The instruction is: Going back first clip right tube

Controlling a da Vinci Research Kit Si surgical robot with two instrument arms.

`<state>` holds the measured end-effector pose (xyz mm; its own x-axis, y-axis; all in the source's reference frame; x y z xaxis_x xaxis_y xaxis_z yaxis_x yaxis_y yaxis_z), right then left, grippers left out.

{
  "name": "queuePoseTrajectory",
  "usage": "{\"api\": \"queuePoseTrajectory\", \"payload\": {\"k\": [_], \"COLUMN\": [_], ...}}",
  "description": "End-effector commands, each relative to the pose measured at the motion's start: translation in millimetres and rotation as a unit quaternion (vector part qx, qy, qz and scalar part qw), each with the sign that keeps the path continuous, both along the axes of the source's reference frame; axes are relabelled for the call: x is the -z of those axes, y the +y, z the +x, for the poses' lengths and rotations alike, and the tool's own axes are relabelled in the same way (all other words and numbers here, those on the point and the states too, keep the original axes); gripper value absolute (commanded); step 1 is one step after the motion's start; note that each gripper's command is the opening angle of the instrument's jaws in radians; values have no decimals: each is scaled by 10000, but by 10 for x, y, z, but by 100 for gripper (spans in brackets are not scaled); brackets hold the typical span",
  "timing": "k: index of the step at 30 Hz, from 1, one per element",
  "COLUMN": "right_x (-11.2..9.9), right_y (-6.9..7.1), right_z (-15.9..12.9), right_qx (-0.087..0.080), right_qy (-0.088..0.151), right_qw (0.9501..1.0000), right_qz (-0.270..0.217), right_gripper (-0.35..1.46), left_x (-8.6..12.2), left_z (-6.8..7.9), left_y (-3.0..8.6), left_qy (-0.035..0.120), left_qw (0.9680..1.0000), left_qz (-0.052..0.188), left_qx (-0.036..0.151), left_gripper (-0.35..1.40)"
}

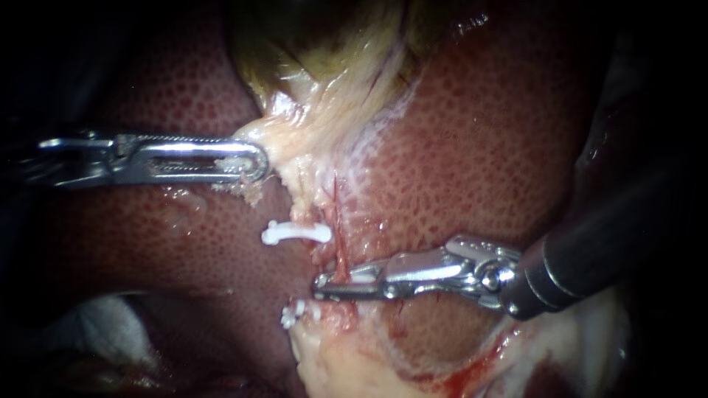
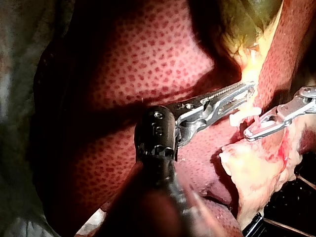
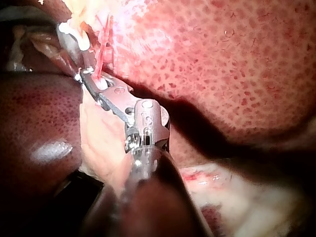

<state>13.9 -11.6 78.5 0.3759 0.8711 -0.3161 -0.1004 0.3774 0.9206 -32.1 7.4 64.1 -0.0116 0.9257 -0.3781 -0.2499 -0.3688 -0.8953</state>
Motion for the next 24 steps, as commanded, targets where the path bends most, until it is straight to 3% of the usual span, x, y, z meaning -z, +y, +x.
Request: {"api": "queuePoseTrajectory", "payload": {"k": [1, 7, 10, 12, 18, 24], "right_x": [0, 1, 1, 2, 12, 28], "right_y": [0, -1, 2, 7, 27, 43], "right_z": [0, 1, 4, 8, 5, -23], "right_qx": [3, -3, 108, 23, -198, -165], "right_qy": [3, -28, 241, 206, 74, 111], "right_qw": [10000, 10000, 9949, 9942, 9876, 9844], "right_qz": [0, 53, -977, -1052, -1556, -1748], "right_gripper": [-35, -35, 21, 40, 49, 49], "left_x": [0, 0, 0, -1, -1, -1], "left_z": [0, 0, 0, 0, 0, 0], "left_y": [0, 0, 0, 0, 0, 0], "left_qy": [-3, -3, -2, -2, -1, -2], "left_qw": [10000, 10000, 10000, 10000, 10000, 10000], "left_qz": [1, 0, 0, -1, -2, -2], "left_qx": [-2, -2, -1, -1, -1, -2], "left_gripper": [-35, -35, -35, -35, -35, -35]}}
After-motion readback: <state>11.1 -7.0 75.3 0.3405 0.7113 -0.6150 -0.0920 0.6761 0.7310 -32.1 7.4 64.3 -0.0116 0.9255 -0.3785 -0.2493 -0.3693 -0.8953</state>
